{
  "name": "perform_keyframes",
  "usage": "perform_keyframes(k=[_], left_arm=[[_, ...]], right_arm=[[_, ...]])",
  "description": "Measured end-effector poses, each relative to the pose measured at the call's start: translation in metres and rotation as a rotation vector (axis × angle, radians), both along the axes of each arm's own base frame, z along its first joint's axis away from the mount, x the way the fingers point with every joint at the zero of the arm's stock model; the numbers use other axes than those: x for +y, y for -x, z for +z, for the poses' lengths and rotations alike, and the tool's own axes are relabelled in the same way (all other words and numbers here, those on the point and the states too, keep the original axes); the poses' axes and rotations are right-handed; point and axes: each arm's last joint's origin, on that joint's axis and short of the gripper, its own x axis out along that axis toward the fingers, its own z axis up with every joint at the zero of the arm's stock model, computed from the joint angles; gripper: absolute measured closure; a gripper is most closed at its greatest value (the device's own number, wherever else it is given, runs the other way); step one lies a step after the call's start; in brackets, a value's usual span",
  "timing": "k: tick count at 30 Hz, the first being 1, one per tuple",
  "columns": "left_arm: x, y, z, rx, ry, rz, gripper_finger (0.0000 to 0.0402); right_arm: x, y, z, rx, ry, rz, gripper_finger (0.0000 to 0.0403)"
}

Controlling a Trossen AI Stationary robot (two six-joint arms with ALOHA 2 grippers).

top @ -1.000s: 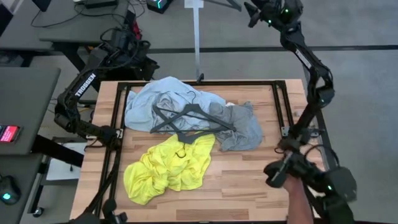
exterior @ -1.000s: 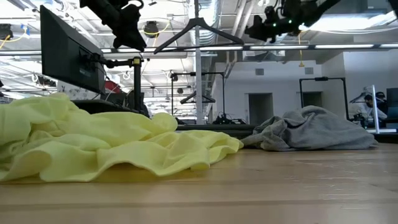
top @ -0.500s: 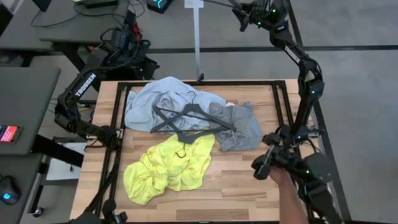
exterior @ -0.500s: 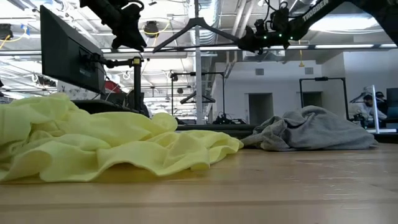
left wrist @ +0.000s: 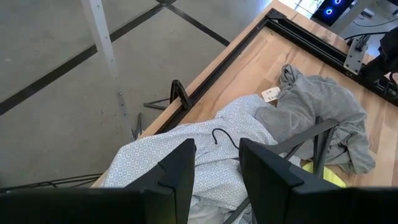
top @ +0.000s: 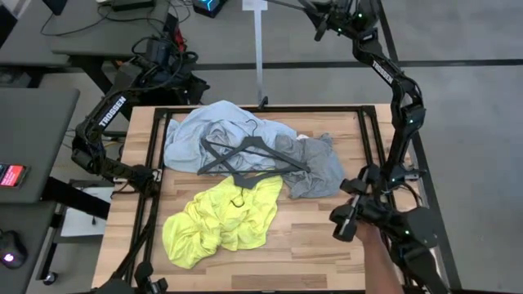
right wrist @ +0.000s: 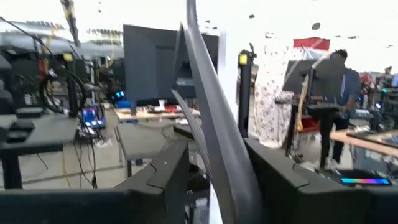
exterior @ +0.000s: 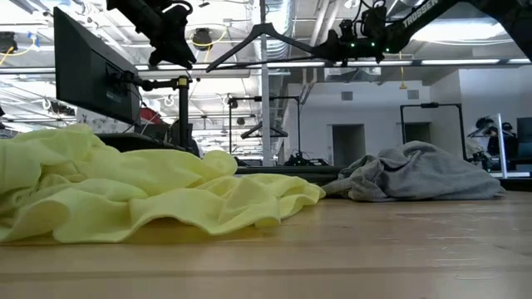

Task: Hang clothes
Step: Remove the hanger from the rack

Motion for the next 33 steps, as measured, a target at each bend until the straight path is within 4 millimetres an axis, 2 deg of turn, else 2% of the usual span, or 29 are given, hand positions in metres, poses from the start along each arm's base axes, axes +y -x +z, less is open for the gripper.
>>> perform_keyframes(k=[7, 22, 33], left_arm=[[0.0, 0.0, 0.0, 0.006, -0.003, 0.009, 0.0293], [0.0, 0.0, 0.0, 0.011, -0.005, 0.015, 0.0293], [0.001, 0.0, 0.001, 0.004, -0.023, 0.017, 0.0293]], right_arm=[[0.0, -0.001, -0.001, 0.029, -0.026, 0.015, 0.0372], [0.001, -0.001, 0.0, 0.038, -0.014, 0.009, 0.0374], [0.027, 0.018, 0.039, 0.003, 0.08, -0.012, 0.0374]])
